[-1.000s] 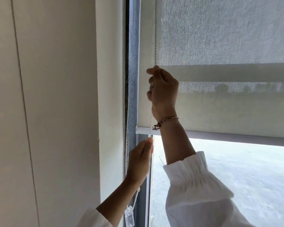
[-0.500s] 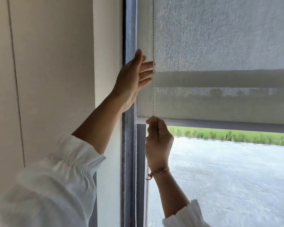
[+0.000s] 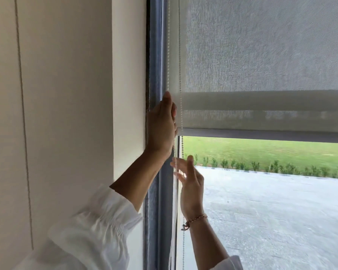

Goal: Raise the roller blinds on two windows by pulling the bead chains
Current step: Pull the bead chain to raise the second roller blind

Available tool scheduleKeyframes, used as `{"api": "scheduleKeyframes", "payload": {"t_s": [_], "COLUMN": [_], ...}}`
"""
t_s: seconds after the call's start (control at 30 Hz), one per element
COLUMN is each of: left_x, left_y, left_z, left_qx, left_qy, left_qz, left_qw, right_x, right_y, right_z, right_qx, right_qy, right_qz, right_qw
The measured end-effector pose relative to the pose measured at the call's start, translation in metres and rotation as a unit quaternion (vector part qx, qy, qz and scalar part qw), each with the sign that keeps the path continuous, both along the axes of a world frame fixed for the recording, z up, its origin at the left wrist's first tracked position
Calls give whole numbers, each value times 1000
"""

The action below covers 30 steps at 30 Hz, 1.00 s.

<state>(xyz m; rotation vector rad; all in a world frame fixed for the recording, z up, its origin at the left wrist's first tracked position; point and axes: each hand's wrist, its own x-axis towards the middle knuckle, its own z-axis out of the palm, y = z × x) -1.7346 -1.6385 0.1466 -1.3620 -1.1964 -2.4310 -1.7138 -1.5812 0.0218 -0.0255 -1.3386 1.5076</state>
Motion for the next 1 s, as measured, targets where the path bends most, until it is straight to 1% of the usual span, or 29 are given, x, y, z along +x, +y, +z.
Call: {"api": "scheduleKeyframes", "payload": {"t_s": [0.1, 0.2, 0.33, 0.43, 0.47, 0.6, 0.73, 0.8, 0.87, 0.93, 1.0], "left_x": [-4, -1, 18, 24, 24, 22, 15, 8, 0, -4, -7], "left_y": [2, 4, 5, 3, 3, 1, -1, -5, -11, -13, -13], "left_z": [-33, -61, -90, -109, -113, -115, -114, -115, -115, -113, -113], "left_qx": [-25, -27, -19, -38, -46, -66, -47, -40, -57, -75, -70], "left_qy": [14, -12, -44, -33, -28, -17, -37, -51, -51, -33, -37], "left_qz": [42, 18, -47, -29, -19, -4, -45, -57, -45, -15, -7], "left_qw": [999, 999, 998, 998, 998, 998, 997, 996, 996, 997, 997], "right_x": [16, 27, 28, 34, 35, 29, 23, 18, 13, 10, 10], "right_y": [10, 12, -2, -18, -21, -25, -26, -27, -29, -32, -35], "right_z": [43, 84, 123, 148, 155, 160, 156, 155, 153, 151, 149], "right_qx": [-38, -45, 1, 28, 28, 36, 32, 49, 65, 73, 72], "right_qy": [56, 97, 97, 87, 84, 74, 117, 132, 147, 160, 168], "right_qz": [45, 107, 147, 182, 180, 112, 89, 78, 72, 71, 75], "right_qw": [997, 988, 984, 979, 980, 990, 989, 987, 984, 982, 980]}}
